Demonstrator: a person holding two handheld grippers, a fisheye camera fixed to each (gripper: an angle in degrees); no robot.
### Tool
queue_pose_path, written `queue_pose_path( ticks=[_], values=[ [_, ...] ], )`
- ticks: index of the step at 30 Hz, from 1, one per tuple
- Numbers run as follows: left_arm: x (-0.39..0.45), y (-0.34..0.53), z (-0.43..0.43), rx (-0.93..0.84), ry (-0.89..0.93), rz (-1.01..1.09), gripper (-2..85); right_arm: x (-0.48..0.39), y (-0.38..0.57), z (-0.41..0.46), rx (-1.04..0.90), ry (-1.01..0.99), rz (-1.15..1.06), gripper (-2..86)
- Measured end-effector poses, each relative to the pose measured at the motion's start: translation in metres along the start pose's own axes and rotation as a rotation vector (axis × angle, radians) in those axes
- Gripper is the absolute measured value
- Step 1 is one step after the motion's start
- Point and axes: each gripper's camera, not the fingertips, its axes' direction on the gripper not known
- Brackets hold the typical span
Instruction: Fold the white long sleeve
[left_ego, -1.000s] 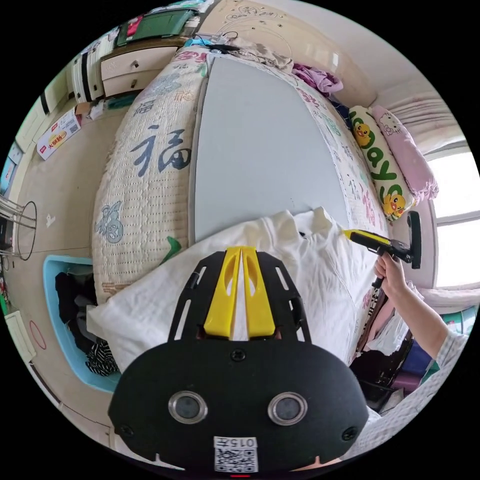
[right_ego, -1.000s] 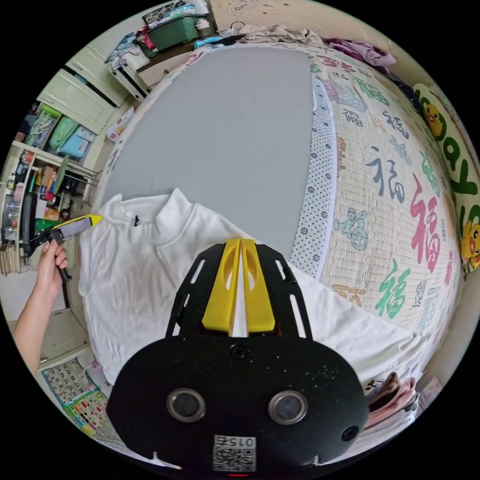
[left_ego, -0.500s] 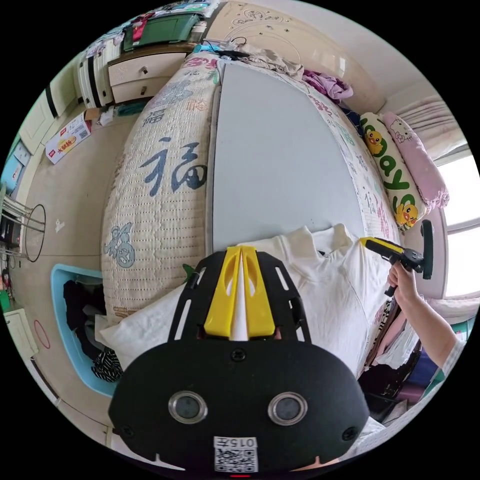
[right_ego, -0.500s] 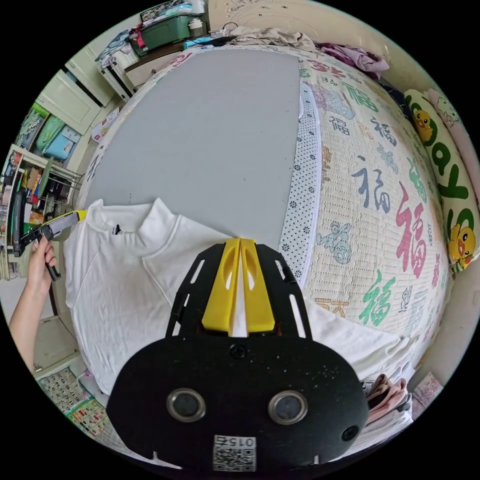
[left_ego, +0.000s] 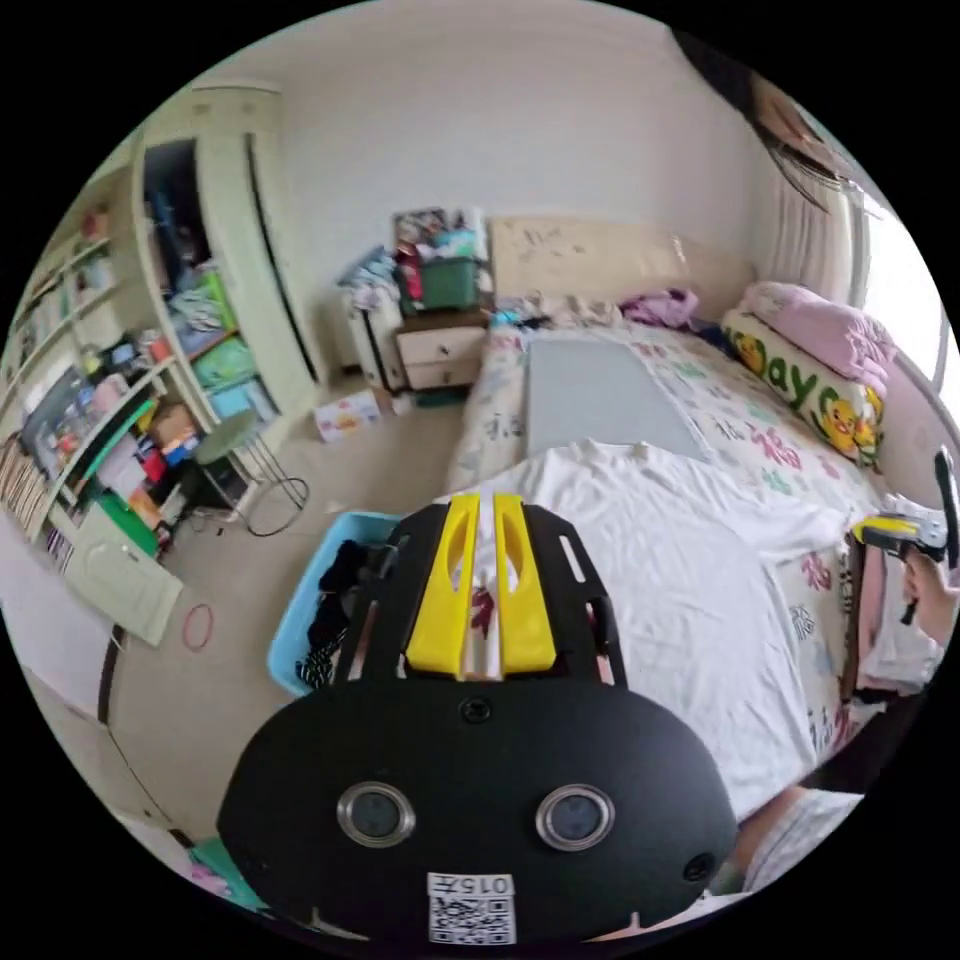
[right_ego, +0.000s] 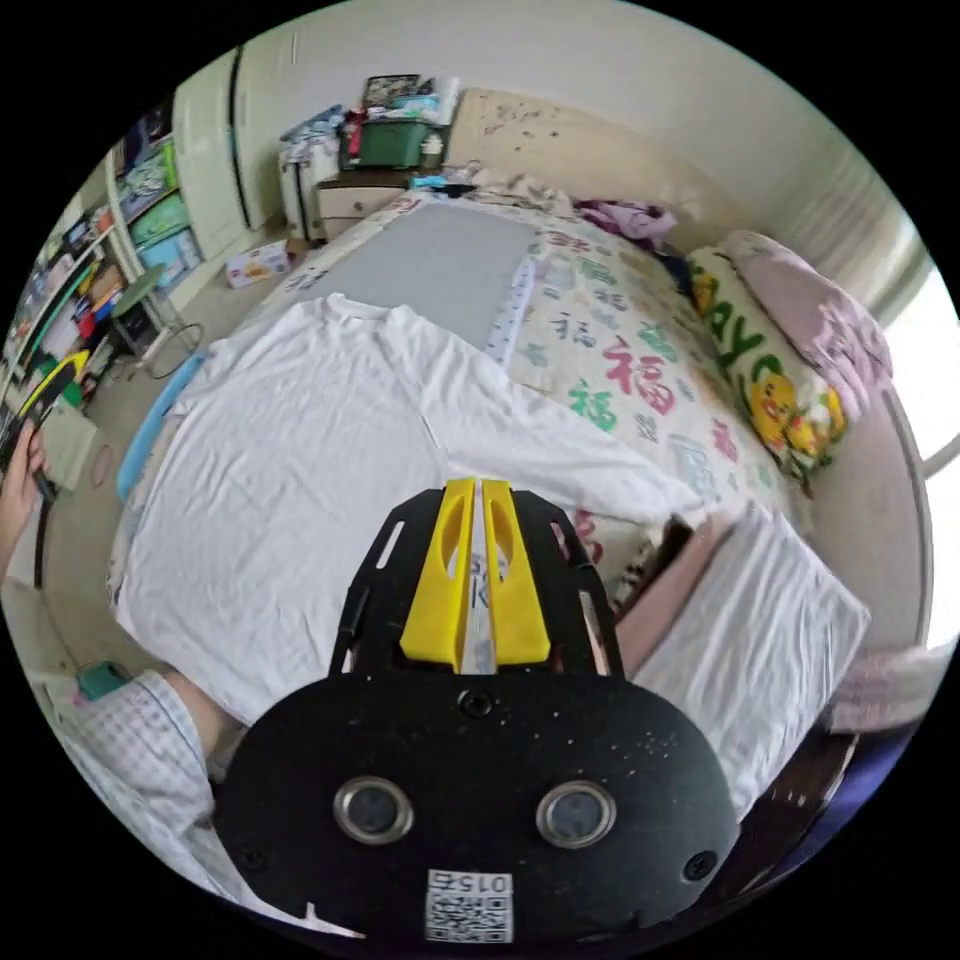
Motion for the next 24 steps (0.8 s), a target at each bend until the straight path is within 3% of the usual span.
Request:
queue_pose_path(
  ticks=[2,4,9,15,19,24],
  values=[
    [-0.008,0.017,0.024,-0.271,0.130,-0.149,1.8,0.003,0.039,0.052,-0.285,-0.267,0.075,3.8],
    [-0.013,0.040,0.042,-0.366,0.209,-0.207,3.2,0.008,0.067,0.089,-0.400,-0.409,0.135,6.9],
    [-0.026,0.125,0.078,-0.693,0.202,-0.307,6.8,0.005,0.135,0.159,-0.595,-0.408,0.160,10.9],
    [-0.015,0.175,0.102,-0.828,0.217,-0.409,7.9,-0.007,0.201,0.219,-0.759,-0.525,0.213,9.0],
    [0.008,0.173,0.104,-0.807,0.192,-0.349,4.5,-0.007,0.218,0.233,-0.755,-0.493,0.211,1.7],
    [0.038,0.177,0.112,-0.834,0.090,-0.334,0.7,-0.014,0.237,0.255,-0.784,-0.430,0.163,0.5]
  ],
)
